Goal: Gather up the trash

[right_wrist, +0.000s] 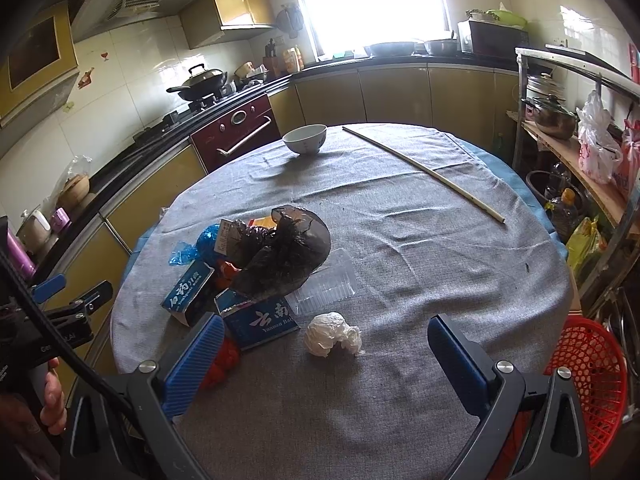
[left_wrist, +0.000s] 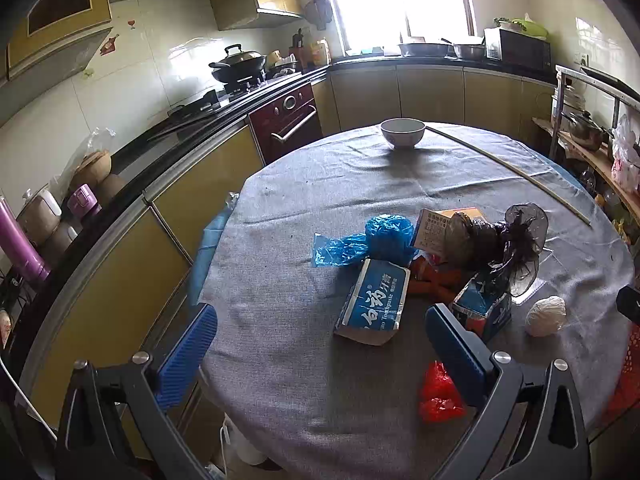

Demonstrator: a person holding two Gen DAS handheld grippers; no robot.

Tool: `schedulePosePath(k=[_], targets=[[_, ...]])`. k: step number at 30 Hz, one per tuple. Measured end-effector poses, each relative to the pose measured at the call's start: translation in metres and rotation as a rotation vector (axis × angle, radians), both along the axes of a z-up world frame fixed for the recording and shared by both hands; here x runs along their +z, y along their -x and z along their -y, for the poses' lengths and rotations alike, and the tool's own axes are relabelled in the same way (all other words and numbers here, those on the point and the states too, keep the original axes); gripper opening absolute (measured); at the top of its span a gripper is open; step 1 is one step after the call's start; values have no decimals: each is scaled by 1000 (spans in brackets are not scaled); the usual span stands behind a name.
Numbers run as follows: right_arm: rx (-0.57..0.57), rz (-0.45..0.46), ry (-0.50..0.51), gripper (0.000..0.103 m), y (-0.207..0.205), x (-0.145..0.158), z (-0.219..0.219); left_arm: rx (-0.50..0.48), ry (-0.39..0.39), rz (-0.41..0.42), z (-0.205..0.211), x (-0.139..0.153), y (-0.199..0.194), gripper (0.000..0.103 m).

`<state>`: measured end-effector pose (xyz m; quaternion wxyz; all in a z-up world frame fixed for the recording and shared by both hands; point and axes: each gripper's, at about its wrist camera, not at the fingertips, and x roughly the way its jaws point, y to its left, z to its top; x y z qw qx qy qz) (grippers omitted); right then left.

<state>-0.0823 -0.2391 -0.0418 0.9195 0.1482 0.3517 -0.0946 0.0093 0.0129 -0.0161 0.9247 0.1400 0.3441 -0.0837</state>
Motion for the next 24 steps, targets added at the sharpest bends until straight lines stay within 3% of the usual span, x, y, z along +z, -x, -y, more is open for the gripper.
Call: schedulePosePath(k=[17, 24], targets=[[-8, -18, 3, 103, -2, -5, 1, -1, -5, -2, 1, -4, 1, 103], [-9, -18, -50, 103, -3, -7, 4, -1, -8, -7, 4, -7, -1, 103]])
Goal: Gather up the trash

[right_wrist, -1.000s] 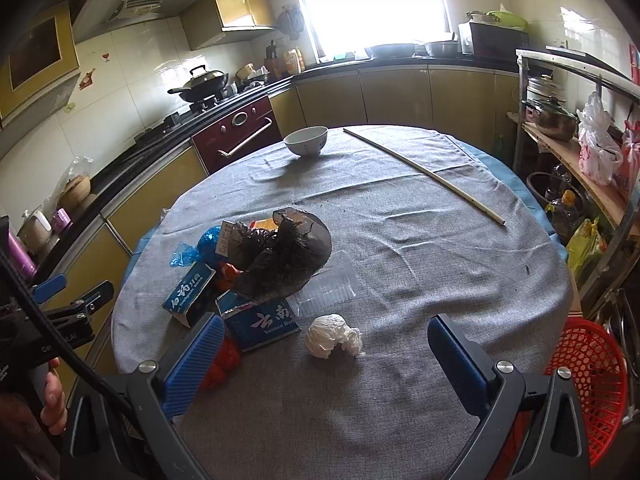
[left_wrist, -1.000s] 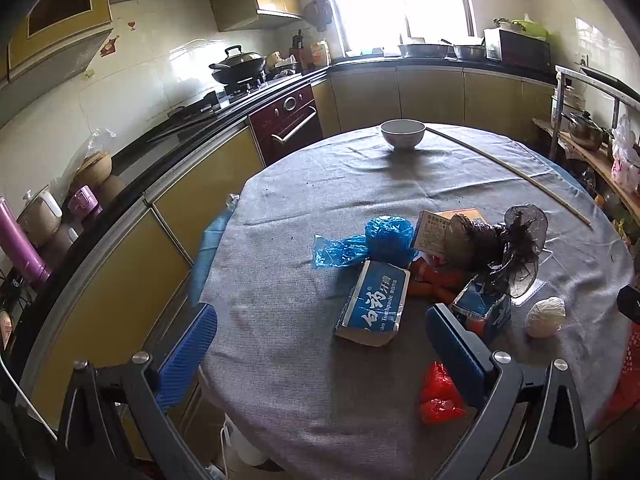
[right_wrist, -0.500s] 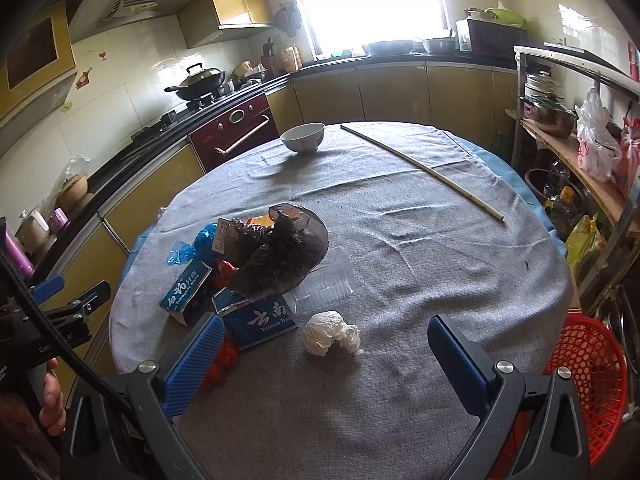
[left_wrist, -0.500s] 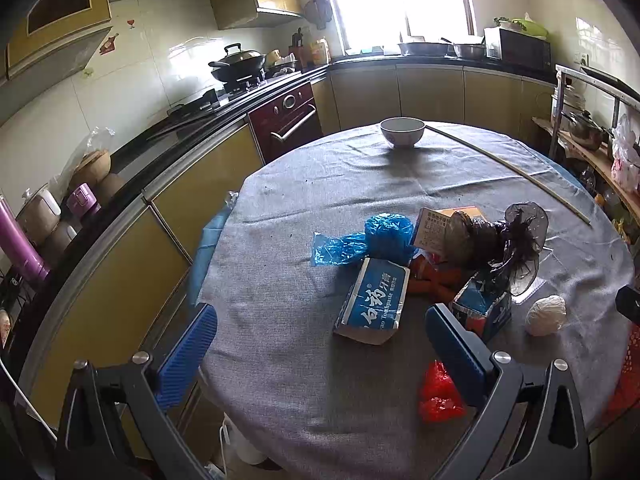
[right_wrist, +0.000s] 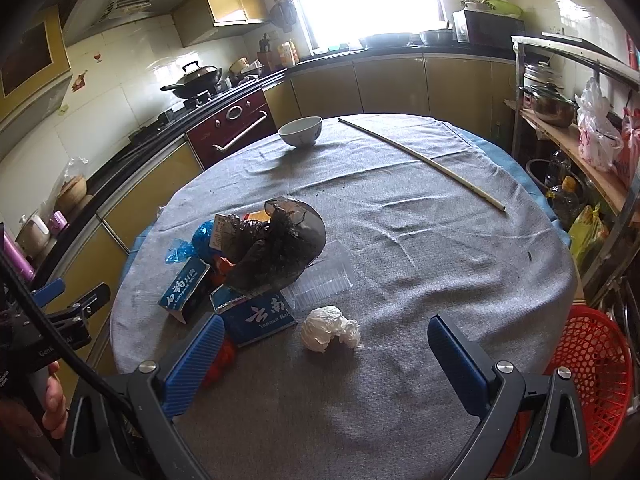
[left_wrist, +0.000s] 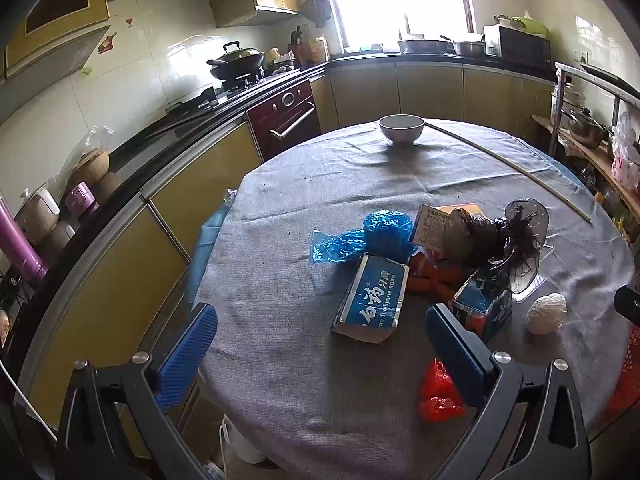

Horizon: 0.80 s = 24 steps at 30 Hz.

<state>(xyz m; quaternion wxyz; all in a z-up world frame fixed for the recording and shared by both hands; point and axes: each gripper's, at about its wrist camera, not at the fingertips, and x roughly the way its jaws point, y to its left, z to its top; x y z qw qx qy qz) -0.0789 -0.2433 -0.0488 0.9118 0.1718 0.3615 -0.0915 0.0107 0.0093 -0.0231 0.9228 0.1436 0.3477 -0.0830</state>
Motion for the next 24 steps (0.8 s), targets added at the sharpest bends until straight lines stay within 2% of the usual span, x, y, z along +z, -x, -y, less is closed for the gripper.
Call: schedulePosePath(k=[8, 12, 17, 22, 24], targets=[[4, -8, 13, 103, -1, -3, 0, -1, -5, -16, 3, -4, -4, 103], [8, -16, -9, 103, -3, -9, 3, -7, -5, -51, 4, -11, -9, 103], [8, -32, -55, 100, -9, -24, 12, -37, 26, -131, 7, -24, -15, 103], [25, -62, -118, 89, -19, -45, 22, -85, 61, -228, 10, -45, -19, 103], [32, -77, -135, 89, -26, -53, 23, -108, 77, -261, 11, -51, -19, 103]])
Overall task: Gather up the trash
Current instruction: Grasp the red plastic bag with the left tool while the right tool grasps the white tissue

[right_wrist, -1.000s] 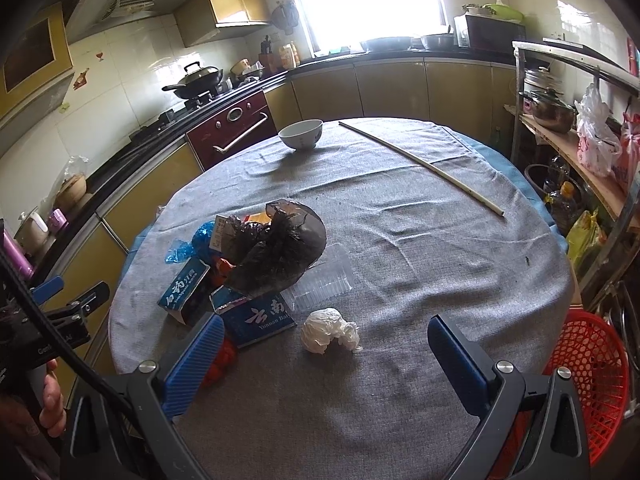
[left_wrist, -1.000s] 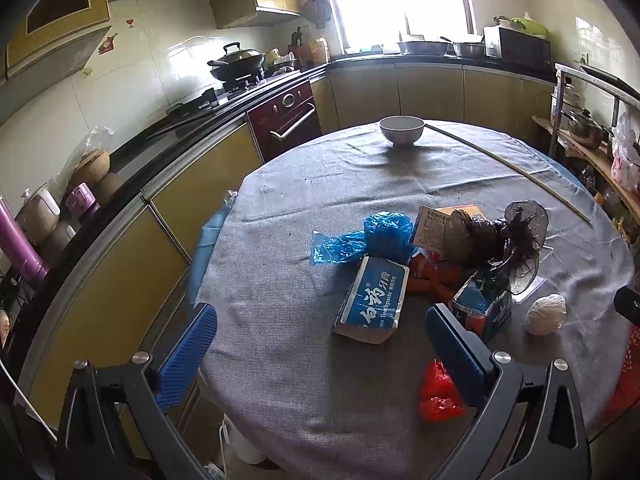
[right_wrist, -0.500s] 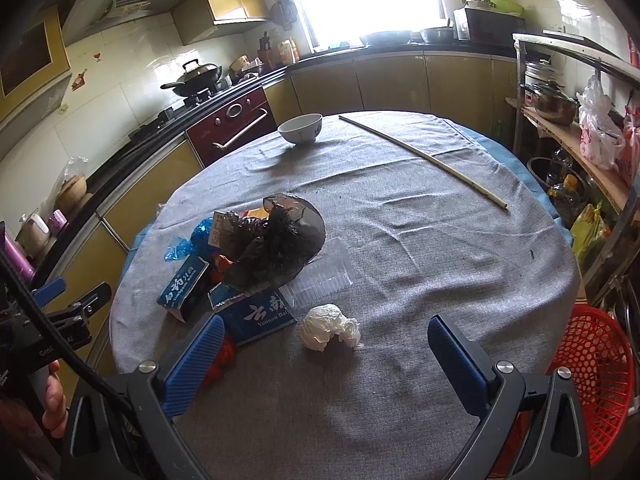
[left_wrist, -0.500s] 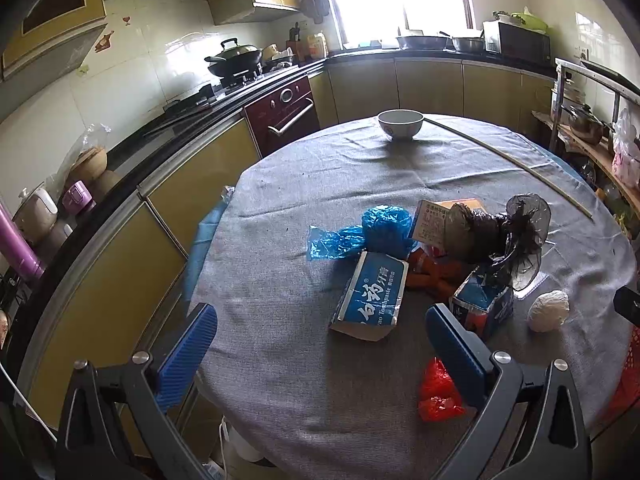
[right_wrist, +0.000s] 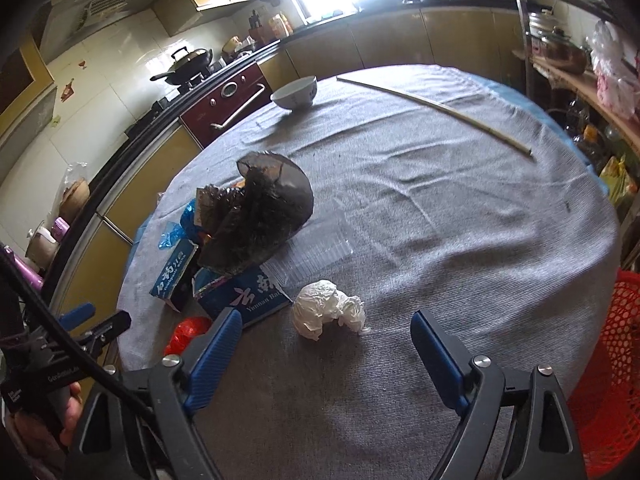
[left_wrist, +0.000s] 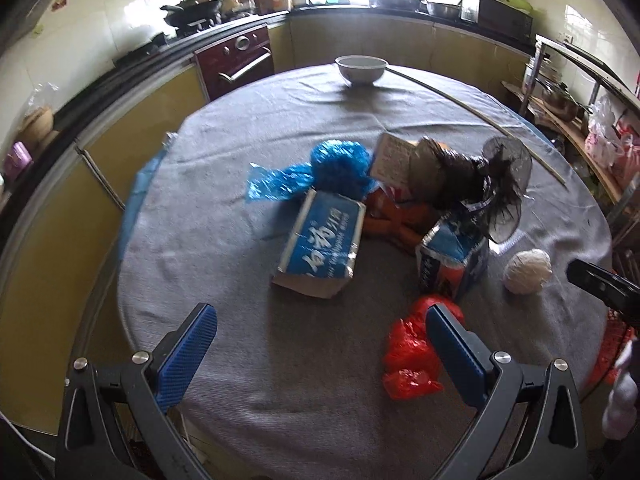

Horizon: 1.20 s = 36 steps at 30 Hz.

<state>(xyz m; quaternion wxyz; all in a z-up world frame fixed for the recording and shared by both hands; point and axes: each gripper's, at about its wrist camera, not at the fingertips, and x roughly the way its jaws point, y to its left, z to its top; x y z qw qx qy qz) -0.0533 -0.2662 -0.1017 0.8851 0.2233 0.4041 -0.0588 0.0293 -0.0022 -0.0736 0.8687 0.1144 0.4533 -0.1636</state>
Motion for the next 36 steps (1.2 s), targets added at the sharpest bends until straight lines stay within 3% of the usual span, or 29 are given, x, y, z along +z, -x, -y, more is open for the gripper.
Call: schedulePosePath(k=[3, 8, 11, 13, 16, 18, 20, 21, 27, 28, 36], targets=[[11, -15, -21, 88, -10, -8, 0, -28, 32, -48, 3, -6, -1, 103], [50, -56, -47, 75, -31, -22, -2, -44, 48, -117, 9, -20, -5, 103], [65, -81, -60, 71, -43, -34, -4, -67, 55, -141, 16, -25, -5, 96], [73, -113, -72, 59, -48, -43, -5, -97, 57, -153, 23, -28, -3, 86], [68, -117, -77, 51, -48, -49, -3, -144, 68, -176, 36, -31, 2, 72], [65, -112, -95, 48, -46, -49, 1, -173, 87, -192, 42, -34, 2, 64], [57, -107, -106, 47, -43, -51, 7, -200, 109, -213, 48, -37, 3, 44], [55, -106, -109, 46, -42, -51, 9, -208, 113, -222, 51, -39, 5, 43], [29, -61, -146, 46, -18, -41, 26, -258, 64, -158, 65, -31, 21, 34], [21, -48, -153, 46, -13, -38, 31, -268, 63, -154, 67, -28, 24, 27], [-48, 44, -185, 46, 25, -24, 59, -357, 55, -95, 86, -10, 43, 24]])
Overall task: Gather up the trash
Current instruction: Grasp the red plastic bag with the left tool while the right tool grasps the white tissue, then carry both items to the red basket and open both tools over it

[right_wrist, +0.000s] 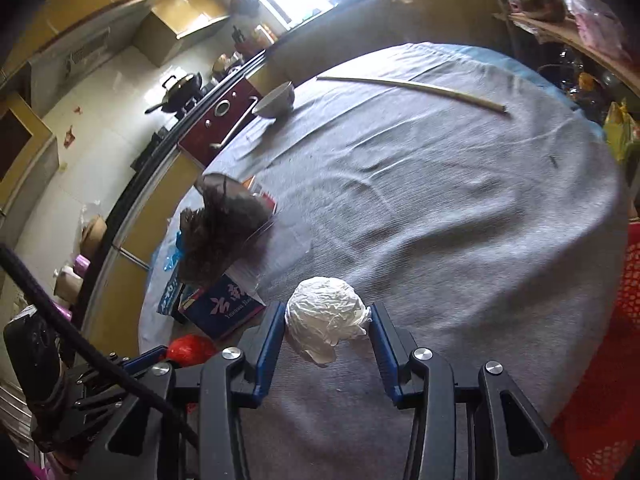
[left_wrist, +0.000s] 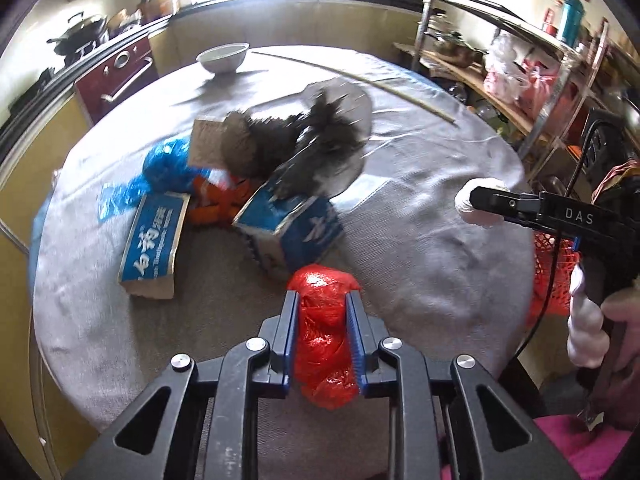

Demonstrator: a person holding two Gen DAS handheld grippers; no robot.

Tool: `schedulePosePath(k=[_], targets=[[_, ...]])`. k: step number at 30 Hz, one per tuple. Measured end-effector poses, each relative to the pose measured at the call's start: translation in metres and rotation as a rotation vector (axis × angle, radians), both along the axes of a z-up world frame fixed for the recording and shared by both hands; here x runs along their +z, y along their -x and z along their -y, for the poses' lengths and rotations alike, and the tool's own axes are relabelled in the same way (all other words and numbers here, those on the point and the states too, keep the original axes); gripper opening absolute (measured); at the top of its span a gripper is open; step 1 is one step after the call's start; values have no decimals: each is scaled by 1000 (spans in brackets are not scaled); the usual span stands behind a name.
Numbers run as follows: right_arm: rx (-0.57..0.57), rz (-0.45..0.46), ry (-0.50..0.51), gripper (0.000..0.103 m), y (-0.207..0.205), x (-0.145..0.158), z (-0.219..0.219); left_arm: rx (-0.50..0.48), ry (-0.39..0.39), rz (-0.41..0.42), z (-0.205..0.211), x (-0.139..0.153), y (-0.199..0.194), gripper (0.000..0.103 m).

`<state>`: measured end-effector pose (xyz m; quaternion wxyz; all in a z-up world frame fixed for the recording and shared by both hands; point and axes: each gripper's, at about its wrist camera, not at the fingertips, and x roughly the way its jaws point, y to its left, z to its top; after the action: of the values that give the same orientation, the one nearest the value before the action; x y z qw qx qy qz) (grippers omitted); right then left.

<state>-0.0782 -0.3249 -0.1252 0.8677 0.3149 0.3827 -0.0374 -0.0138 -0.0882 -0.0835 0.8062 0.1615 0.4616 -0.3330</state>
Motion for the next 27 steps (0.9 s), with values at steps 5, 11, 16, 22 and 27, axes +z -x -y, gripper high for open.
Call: schedulePosePath(k=[5, 11, 16, 22, 27], targets=[[-62, 19, -1, 46, 30, 2, 21, -46, 4, 23, 21, 13, 10, 22], [-199, 32, 17, 46, 79, 3, 65, -209, 29, 89, 72, 36, 35, 22], [-353, 36, 27, 46, 135, 3, 109, -375, 59, 89, 137, 47, 59, 21], [-498, 5, 5, 47, 196, -5, 147, -571, 123, 66, 219, 52, 100, 22], [-580, -5, -39, 51, 229, -11, 165, -680, 134, 25, 274, 43, 126, 24]])
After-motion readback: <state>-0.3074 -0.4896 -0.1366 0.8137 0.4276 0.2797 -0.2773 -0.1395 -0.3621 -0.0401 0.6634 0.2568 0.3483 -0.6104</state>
